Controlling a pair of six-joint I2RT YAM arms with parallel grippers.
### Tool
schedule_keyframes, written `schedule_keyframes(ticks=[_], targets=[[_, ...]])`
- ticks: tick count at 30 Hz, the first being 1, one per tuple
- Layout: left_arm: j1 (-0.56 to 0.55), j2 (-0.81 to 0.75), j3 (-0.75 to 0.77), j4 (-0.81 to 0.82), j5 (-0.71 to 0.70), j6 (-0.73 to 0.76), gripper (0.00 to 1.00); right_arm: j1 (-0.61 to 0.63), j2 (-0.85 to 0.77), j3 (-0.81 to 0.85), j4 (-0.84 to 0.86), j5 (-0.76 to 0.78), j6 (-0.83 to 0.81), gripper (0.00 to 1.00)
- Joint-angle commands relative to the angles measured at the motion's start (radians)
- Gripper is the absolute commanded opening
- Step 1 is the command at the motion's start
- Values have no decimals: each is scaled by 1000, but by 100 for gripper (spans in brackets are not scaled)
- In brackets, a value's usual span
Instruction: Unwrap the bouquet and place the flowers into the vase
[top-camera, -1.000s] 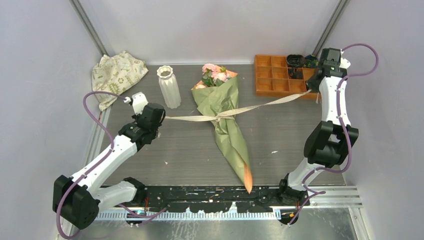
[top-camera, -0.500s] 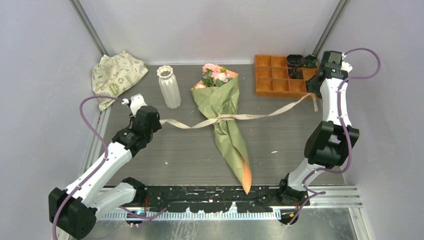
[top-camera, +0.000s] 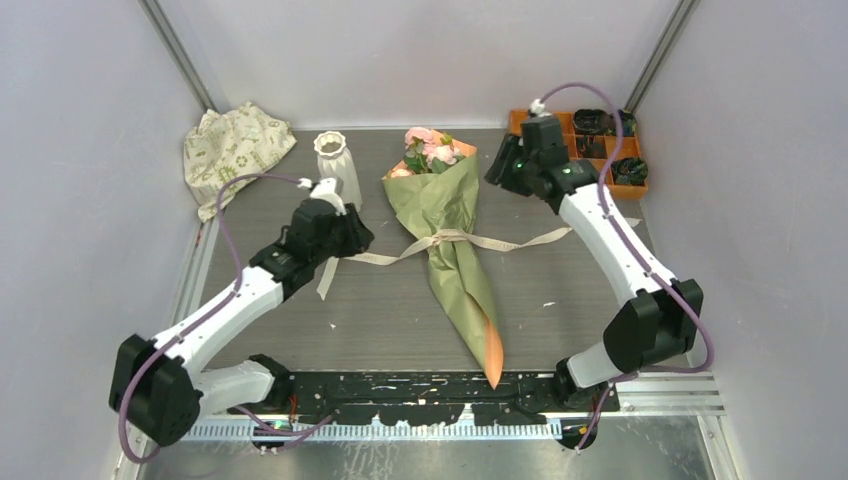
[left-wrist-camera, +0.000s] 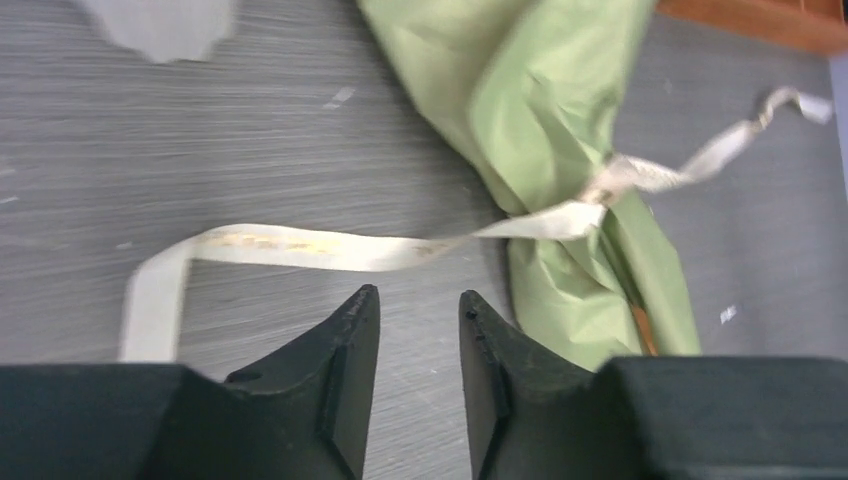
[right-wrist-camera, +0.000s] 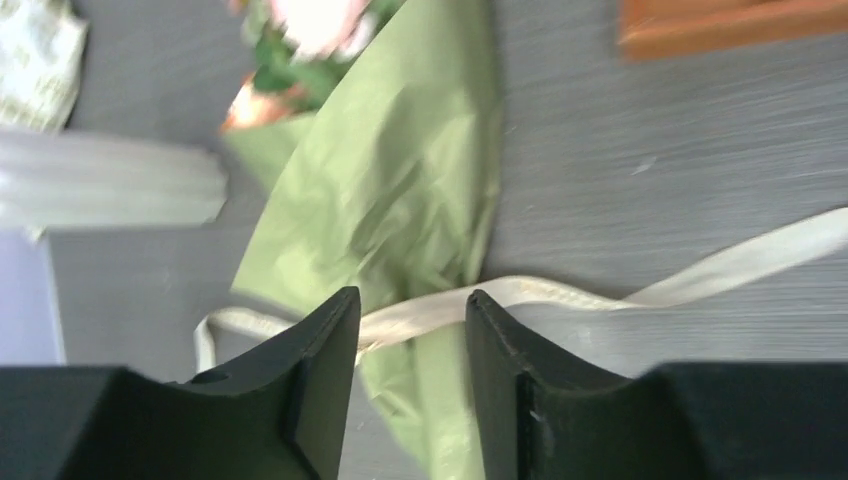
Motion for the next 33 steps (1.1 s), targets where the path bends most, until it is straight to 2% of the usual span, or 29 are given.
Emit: schedule_keyframes(ticks=[1, 4, 6, 16, 27, 33], targets=[[-124, 119, 71, 163, 97, 12, 31, 74, 32, -68, 95, -172, 35, 43], [-188, 242, 118, 189, 96, 8, 21, 125, 83, -76, 89, -197, 36, 34], [-203, 308, 139, 197, 100, -9, 18, 152, 95, -99, 86, -198, 30, 33], [-212, 510, 182, 276, 164, -51, 17, 207, 130, -213, 134, -256, 51, 34], [-212, 594, 244, 266, 140, -75, 34, 208, 222, -220, 163, -260, 57, 41], [-213, 624, 274, 255, 124, -67, 36, 208, 249, -202, 167, -238, 62, 43]])
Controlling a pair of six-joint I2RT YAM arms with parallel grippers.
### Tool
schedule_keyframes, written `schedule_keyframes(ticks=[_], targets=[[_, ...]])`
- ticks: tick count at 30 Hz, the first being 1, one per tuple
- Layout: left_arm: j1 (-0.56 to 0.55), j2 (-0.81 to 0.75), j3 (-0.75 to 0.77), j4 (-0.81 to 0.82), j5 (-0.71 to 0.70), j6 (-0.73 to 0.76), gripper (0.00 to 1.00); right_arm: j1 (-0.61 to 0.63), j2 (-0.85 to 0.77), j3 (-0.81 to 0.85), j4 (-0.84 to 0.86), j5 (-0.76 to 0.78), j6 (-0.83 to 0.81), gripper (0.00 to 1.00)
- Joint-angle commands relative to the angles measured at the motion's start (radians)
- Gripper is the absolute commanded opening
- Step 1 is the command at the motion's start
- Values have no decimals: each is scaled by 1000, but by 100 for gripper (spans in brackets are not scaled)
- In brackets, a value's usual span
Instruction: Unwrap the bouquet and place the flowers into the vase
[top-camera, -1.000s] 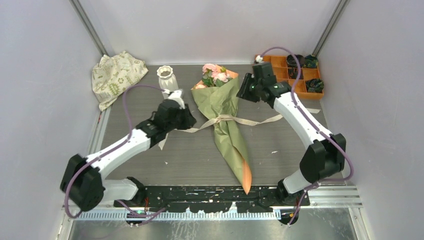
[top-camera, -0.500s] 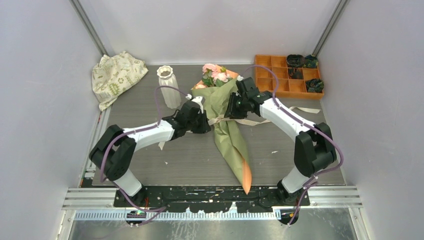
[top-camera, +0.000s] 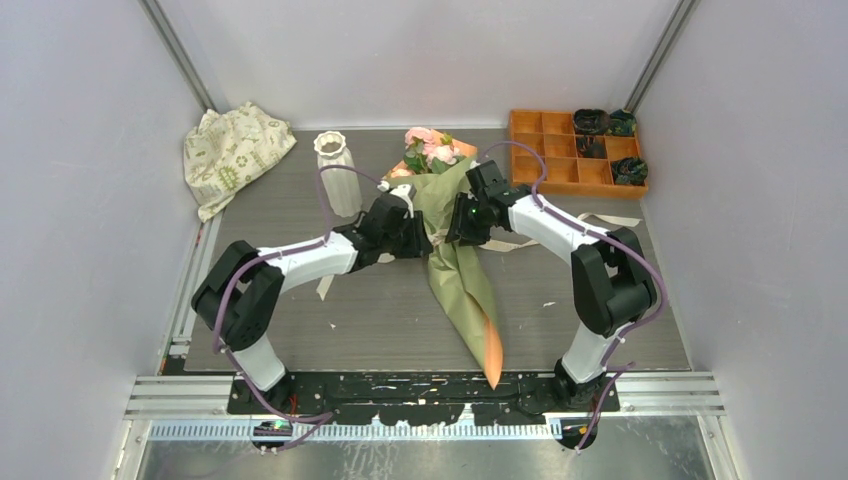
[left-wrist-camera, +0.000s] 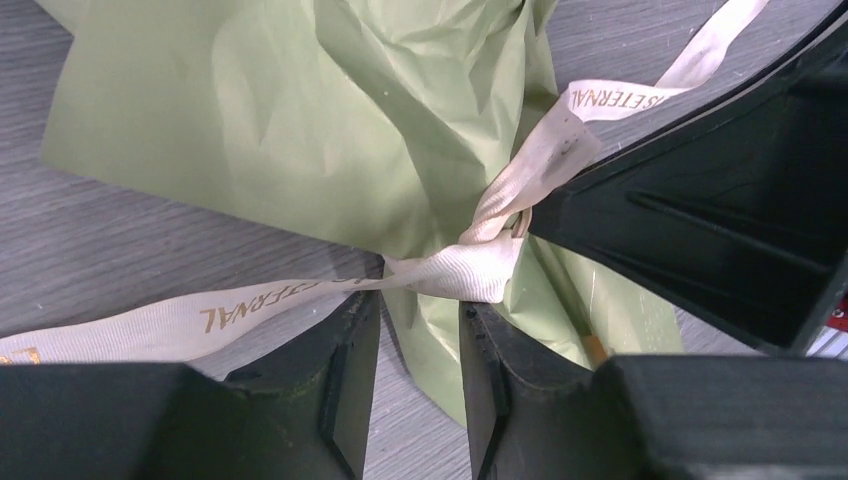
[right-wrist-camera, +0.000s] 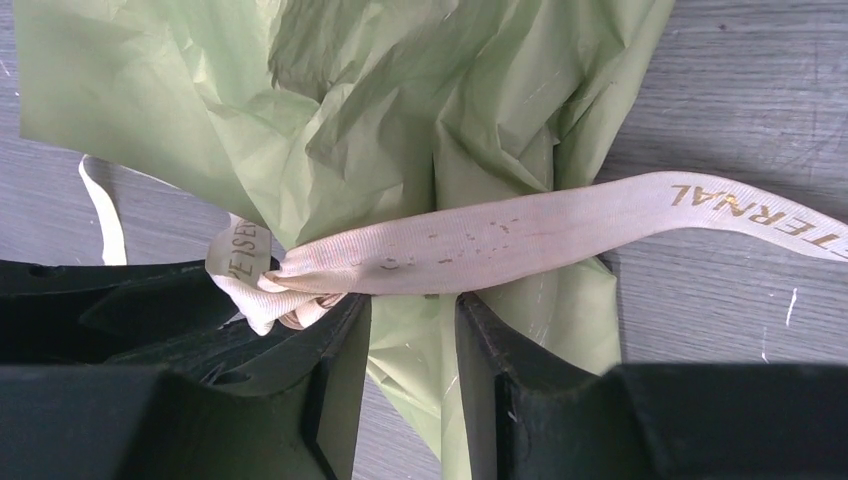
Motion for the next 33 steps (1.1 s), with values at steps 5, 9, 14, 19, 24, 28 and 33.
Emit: schedule_keyframes(ticks=[5, 9, 14, 19, 24, 28, 33], targets=[[-1, 55, 78, 30, 3, 7, 37, 0, -1, 36, 29, 41, 10, 43], [-2, 77, 83, 33, 6, 3, 37, 0, -6, 37, 26, 66, 8, 43], [-2, 81, 82, 31, 0, 5, 37, -1, -18, 44, 15, 87, 8, 44], [-2, 91, 86, 30, 3, 6, 37, -1, -31, 53, 9, 118, 2, 44], [-4, 106, 92, 30, 13, 2, 36, -1, -1, 68, 11, 113, 7, 44], [-5, 108, 92, 27, 10, 2, 36, -1, -2, 72, 10, 136, 7, 44], [-6, 116, 95, 27, 12, 2, 35, -1, 16, 82, 5, 128, 5, 44]])
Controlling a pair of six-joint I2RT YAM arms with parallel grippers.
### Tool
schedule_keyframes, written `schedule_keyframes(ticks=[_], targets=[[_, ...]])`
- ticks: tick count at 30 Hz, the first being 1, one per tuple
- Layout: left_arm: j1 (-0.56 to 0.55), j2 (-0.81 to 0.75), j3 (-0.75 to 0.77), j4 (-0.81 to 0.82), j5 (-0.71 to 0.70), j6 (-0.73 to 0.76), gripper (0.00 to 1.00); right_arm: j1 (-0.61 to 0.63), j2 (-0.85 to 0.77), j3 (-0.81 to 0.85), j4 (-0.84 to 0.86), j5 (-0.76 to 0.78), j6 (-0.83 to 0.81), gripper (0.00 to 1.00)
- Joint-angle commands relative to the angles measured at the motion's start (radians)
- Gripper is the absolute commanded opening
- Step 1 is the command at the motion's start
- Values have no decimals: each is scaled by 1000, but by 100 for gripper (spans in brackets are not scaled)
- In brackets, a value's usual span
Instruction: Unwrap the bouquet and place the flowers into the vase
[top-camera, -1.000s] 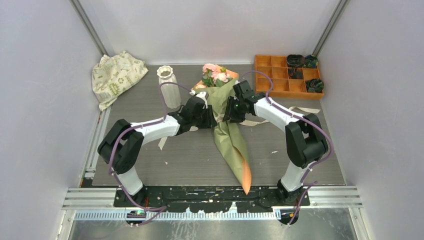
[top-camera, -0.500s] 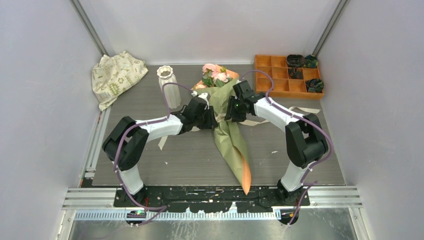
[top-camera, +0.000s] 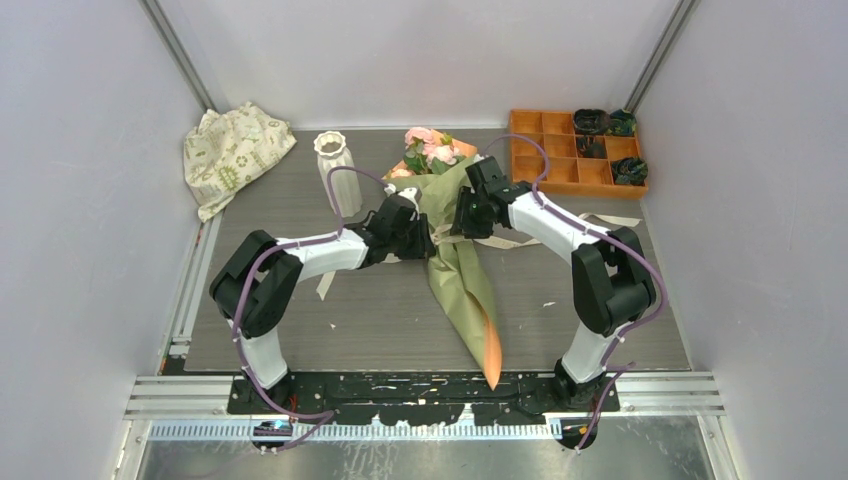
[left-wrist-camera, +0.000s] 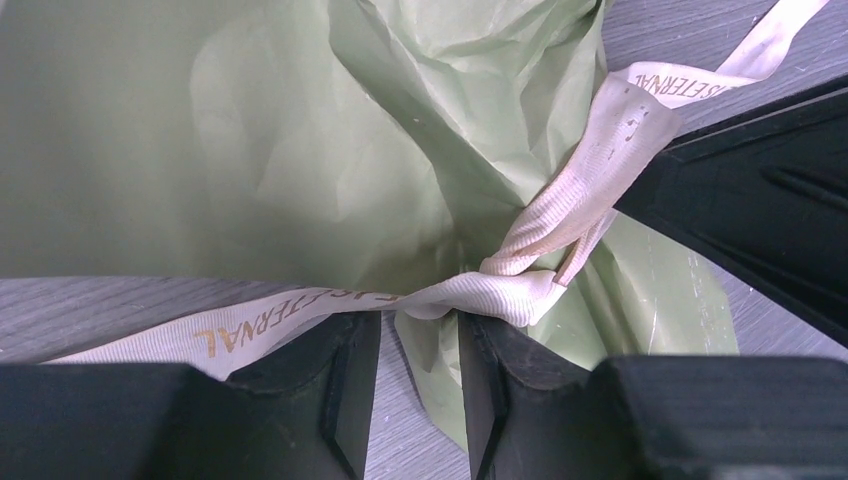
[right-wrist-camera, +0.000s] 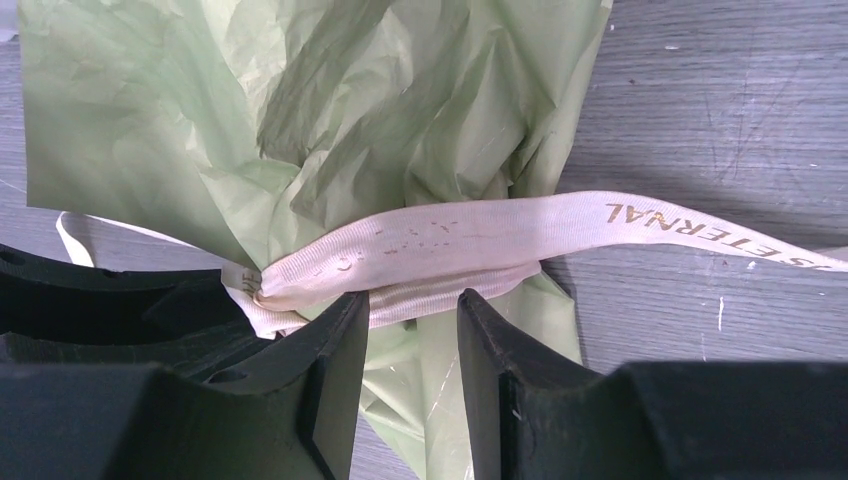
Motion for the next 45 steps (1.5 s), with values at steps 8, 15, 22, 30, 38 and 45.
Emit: schedule_keyframes(ticks=[8, 15, 22, 30, 38, 45], targets=[[-5, 1, 46, 23, 6, 7, 35, -2, 54, 15, 48, -52, 35, 44], [-6, 12, 55, 24, 12, 10, 31, -1, 56, 0, 63, -77, 42, 39], [-11, 42, 94, 13, 11, 16, 21, 3, 32, -15, 71, -114, 47, 31], [-14, 54, 120, 2, 2, 25, 13, 9, 36, -29, 83, -138, 55, 6], [-15, 13, 94, -45, -50, 35, 0, 8, -50, -19, 29, -40, 27, 1], [-14, -38, 71, -97, -166, 55, 0, 2, -178, -4, -71, 160, -5, 1]])
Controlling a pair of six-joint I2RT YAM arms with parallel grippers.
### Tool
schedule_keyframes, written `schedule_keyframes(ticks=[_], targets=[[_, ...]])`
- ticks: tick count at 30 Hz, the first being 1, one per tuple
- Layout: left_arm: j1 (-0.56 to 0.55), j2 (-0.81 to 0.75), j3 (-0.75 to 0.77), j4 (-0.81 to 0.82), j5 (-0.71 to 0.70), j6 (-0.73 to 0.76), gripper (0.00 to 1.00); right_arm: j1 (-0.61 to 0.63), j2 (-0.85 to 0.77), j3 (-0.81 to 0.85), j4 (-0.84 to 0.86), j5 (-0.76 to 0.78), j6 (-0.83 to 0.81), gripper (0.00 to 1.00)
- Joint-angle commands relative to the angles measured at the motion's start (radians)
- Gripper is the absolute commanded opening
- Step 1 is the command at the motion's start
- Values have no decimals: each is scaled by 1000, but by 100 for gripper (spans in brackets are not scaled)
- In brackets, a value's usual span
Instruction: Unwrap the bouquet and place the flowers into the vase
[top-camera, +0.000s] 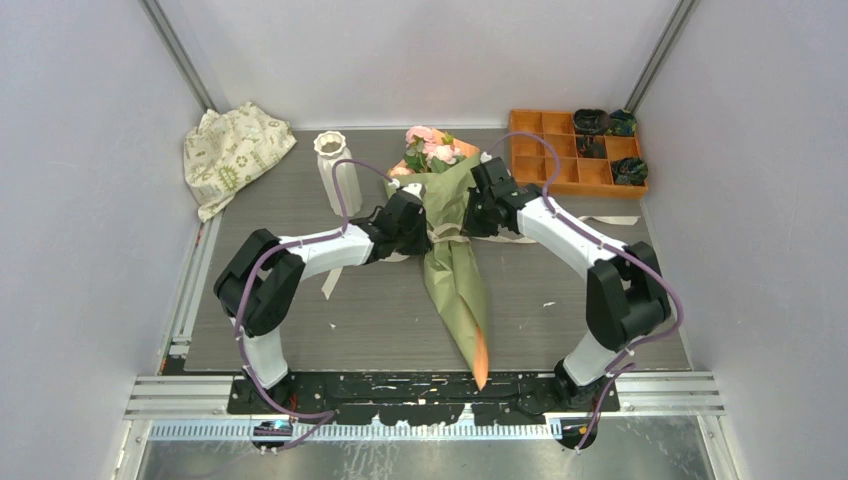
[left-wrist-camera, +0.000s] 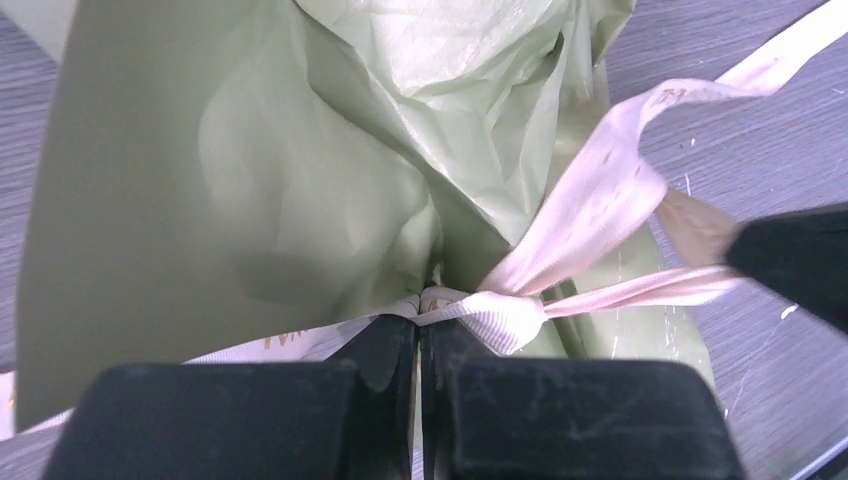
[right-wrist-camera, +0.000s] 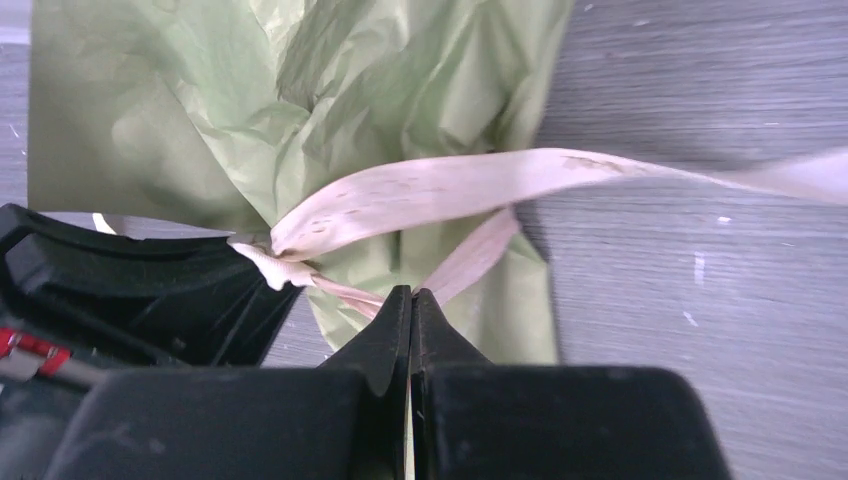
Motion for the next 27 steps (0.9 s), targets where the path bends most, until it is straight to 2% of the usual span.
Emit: schedule_keyframes(ticks=[1, 8, 11, 15, 19, 21, 27], targets=[[3, -68, -3, -37, -104, 33, 0, -3, -127, 34, -72, 176, -38, 1], [7, -91, -27, -58, -148, 42, 0, -84, -210, 23, -141, 295, -67, 1], [11, -97, -33, -66, -156, 43, 0, -189, -226, 2, -147, 267, -72, 1], [11, -103, -33, -60, -150, 42, 0, -182, -236, 10, -136, 171, -109, 1], [11, -92, -18, -65, -147, 42, 0, -64, -207, 27, -120, 166, -104, 27], [11, -94, -18, -66, -146, 41, 0, -21, -189, 24, -100, 131, -88, 36], [11, -104, -20, -67, -149, 42, 0, 15, -120, -8, -11, -22, -37, 41]])
